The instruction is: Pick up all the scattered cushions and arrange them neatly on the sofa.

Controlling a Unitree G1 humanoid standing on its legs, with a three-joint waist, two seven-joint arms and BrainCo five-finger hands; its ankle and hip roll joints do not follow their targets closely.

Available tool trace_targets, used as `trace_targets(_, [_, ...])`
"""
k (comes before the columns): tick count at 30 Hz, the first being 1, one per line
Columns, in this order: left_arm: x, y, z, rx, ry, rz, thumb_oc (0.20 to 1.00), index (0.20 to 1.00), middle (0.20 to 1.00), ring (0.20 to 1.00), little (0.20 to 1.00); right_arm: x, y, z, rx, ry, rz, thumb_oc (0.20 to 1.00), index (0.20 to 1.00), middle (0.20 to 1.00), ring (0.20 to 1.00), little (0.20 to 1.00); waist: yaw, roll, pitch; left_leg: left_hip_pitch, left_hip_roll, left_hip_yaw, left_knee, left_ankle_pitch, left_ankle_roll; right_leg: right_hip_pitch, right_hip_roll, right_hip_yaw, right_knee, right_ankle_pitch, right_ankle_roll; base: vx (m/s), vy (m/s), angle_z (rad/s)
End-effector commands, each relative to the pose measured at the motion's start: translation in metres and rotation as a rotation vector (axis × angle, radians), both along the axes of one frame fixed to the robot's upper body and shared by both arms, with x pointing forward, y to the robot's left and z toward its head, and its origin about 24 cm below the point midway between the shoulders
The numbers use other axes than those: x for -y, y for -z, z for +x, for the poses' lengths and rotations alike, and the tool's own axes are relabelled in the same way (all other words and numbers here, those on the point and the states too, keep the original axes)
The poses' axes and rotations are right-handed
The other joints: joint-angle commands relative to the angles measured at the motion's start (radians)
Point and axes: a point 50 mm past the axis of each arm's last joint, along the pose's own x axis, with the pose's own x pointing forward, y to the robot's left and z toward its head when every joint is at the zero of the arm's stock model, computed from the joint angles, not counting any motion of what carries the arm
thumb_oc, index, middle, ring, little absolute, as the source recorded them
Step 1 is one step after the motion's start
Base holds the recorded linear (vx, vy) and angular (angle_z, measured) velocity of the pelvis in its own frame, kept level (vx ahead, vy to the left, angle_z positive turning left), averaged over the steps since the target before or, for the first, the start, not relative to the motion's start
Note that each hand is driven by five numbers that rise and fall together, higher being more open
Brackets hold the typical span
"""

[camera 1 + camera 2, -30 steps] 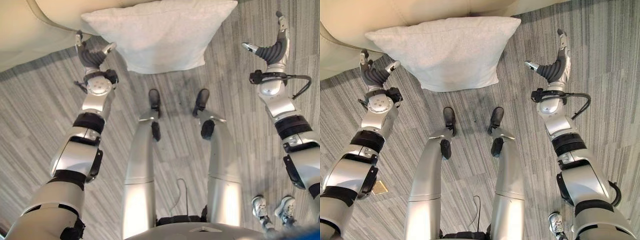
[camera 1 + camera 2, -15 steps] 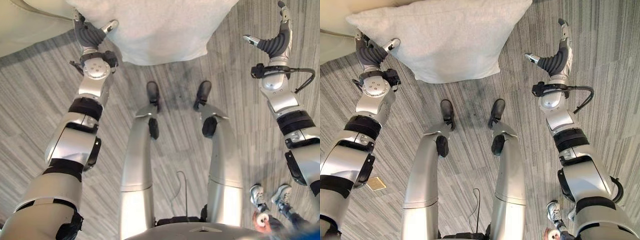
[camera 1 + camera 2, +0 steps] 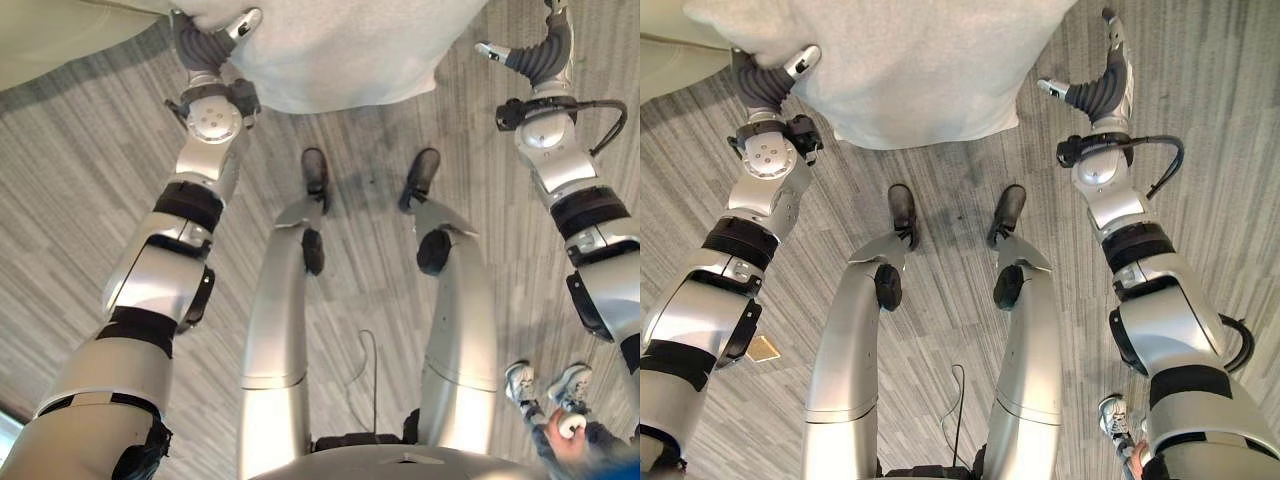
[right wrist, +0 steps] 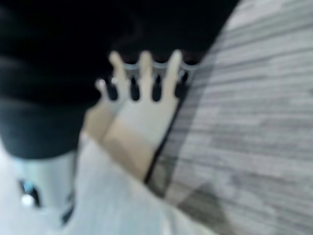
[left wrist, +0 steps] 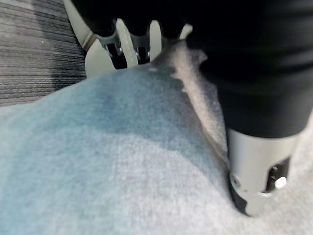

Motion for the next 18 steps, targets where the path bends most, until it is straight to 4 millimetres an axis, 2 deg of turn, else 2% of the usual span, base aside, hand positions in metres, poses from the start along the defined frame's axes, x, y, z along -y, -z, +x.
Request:
trace_targets(1, [0.033, 0.01, 0.0, 0.015, 0.118, 0.008, 1.0, 1.0, 1.0, 1.0, 1.0, -0.001, 0.016, 0.003, -0.043, -0.011, 0.032, 1.0, 1.0, 1.0, 1.0, 1.0, -0.019, 0.071, -0.099, -0.014, -0.066, -0.168, -0.035, -0.064, -0.062, 0.049, 0.005, 0.029, 0.075, -0.136, 0.096, 0.03, -0.022, 0.04])
trace_targets(8, [0.044, -0.002, -0.003, 0.063, 0.146, 0.0, 1.0, 1.0, 1.0, 1.0, 1.0, -0.003, -0.008, 0.005, -0.002, 0.055, 0.027, 1.0, 1.0, 1.0, 1.0, 1.0, -0.001, 0.09, -0.097, -0.048, -0.073, -0.164, -0.029, -0.051, -0.068, 0.014, -0.001, 0.034, 0.095, -0.143, 0.092, 0.01, -0.009, 0.05])
trace_targets(15, [0.052, 0.001, -0.004, 0.058, 0.17, -0.017, 1.0, 1.0, 1.0, 1.0, 1.0, -0.009, -0.021, 0.004, 0.036, 0.04, 0.033, 1.0, 1.0, 1.0, 1.0, 1.0, 0.004, 0.085, -0.093, -0.05, -0.085, -0.165, -0.033, -0.046, -0.07, 0.006, -0.003, 0.034, 0.107, -0.148, 0.087, 0.01, -0.012, 0.02])
trace_targets(18, [0.06, -0.008, -0.007, 0.097, 0.203, -0.014, 1.0, 1.0, 1.0, 1.0, 1.0, -0.011, -0.029, 0.003, 0.066, -0.022, 0.125, 1.0, 1.0, 1.0, 1.0, 1.0, 0.01, 0.086, -0.084, -0.051, -0.088, -0.167, -0.047, -0.036, -0.075, 0.007, -0.006, 0.037, 0.106, -0.147, 0.091, 0.0, 0.0, 0.0])
